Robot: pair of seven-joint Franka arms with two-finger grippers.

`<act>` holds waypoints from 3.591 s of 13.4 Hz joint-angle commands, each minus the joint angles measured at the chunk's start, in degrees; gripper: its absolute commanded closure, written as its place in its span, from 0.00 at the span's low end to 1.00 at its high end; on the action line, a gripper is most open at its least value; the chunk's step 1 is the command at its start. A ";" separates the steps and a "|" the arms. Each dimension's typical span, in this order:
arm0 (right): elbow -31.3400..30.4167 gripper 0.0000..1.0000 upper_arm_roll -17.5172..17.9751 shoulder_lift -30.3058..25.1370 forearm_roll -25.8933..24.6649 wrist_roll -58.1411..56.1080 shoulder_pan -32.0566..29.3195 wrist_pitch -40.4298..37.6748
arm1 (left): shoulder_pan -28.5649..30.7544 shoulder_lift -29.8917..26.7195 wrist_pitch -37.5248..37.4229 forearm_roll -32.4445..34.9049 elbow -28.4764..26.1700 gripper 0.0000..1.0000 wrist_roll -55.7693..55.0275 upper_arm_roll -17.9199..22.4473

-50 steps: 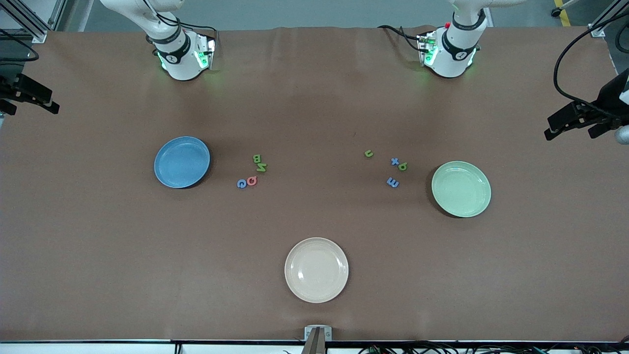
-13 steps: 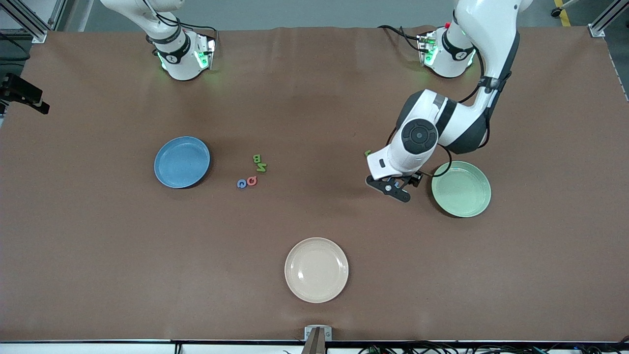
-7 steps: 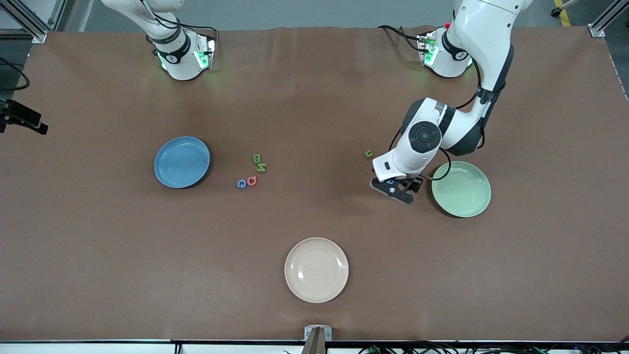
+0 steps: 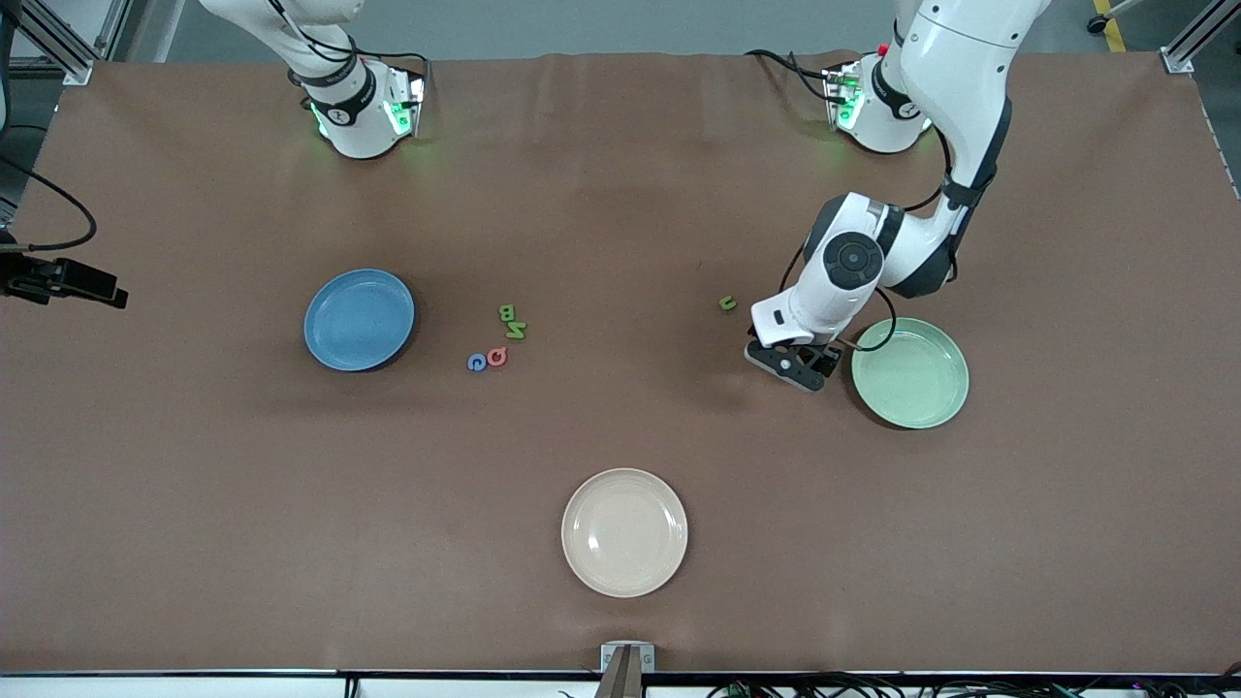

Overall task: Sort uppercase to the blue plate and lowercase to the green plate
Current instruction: 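Reach the left gripper down to the blue m and grasp it, then place the m on the green plate while the right gripper grasps the c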

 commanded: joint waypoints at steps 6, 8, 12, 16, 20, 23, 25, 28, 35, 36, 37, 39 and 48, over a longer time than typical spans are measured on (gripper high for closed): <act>0.10 0.00 0.58 1.40 -0.17 7.67 -0.05 0.54 | 0.28 3.27 1.11 0.48 2.76 0.17 0.41 -0.51; -0.60 0.00 0.93 1.40 -0.07 13.29 0.74 0.80 | -0.16 3.35 1.11 0.22 2.49 0.22 0.15 -0.51; -2.88 0.00 0.93 1.32 0.89 22.53 3.64 3.26 | -0.43 3.44 0.76 0.04 2.23 0.32 -0.29 -0.95; -7.89 0.00 1.02 1.14 3.88 25.35 3.99 8.96 | -0.43 3.70 0.59 0.04 2.05 0.33 -0.55 -1.21; -12.00 0.00 1.02 1.14 3.88 32.37 6.71 14.40 | -0.25 3.79 0.59 0.04 1.70 0.42 -0.47 -1.12; -18.08 0.00 1.02 1.05 3.88 34.67 8.47 21.96 | -0.16 3.71 0.59 0.04 1.70 0.63 -0.38 -1.12; -21.06 0.00 0.93 1.05 3.79 39.82 10.92 25.83 | -0.08 3.79 0.59 0.04 1.70 0.74 -0.38 -1.12; -25.55 0.00 0.93 1.14 3.27 48.01 15.58 31.72 | 0.28 3.09 -0.90 0.04 1.70 0.85 -0.03 -1.21; -36.29 0.00 1.02 2.54 3.35 70.68 25.68 46.41 | 4.57 -7.62 -19.79 0.04 2.41 0.85 7.86 -1.30; -36.28 0.00 1.02 3.50 3.35 73.93 27.09 47.64 | 6.58 -8.50 -21.37 0.04 2.06 0.85 10.75 -1.30; -36.28 0.00 1.02 4.99 3.35 76.92 28.41 49.30 | 8.34 -9.47 -22.95 0.04 1.71 0.85 14.18 -1.30; -35.58 0.00 1.10 7.98 3.44 81.93 29.13 50.45 | 12.30 -9.83 -23.85 0.04 1.27 0.85 19.46 -1.30; -32.34 0.04 1.11 15.63 4.23 89.68 33.78 56.35 | 22.86 -7.46 -19.37 0.75 -0.32 0.82 23.11 -1.04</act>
